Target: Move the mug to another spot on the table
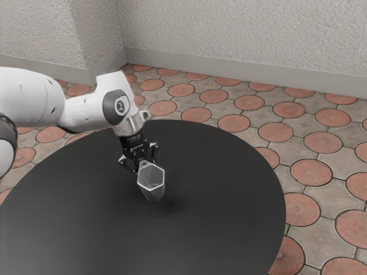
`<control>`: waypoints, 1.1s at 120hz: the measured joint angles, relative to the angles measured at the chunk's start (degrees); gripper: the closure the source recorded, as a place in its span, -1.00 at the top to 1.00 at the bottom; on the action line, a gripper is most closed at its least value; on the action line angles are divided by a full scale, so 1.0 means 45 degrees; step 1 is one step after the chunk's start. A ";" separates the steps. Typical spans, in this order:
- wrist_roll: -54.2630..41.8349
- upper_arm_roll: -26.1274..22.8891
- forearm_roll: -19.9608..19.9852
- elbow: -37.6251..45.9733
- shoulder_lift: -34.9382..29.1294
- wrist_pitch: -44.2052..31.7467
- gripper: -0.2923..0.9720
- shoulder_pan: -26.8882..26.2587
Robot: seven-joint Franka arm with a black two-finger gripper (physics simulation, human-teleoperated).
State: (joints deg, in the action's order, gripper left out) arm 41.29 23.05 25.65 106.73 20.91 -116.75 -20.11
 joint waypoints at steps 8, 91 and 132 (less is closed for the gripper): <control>0.0011 -0.0012 -0.0022 0.0794 -0.0534 -0.0084 -0.58 -0.0029; 0.0109 0.0883 -0.0091 0.4109 -0.2290 -0.0588 -0.59 -0.0020; -0.0280 0.1414 0.0619 0.4174 -0.2123 -0.0415 -0.60 0.0253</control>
State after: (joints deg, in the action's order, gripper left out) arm 40.03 29.41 28.44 125.52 11.36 -118.61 -18.97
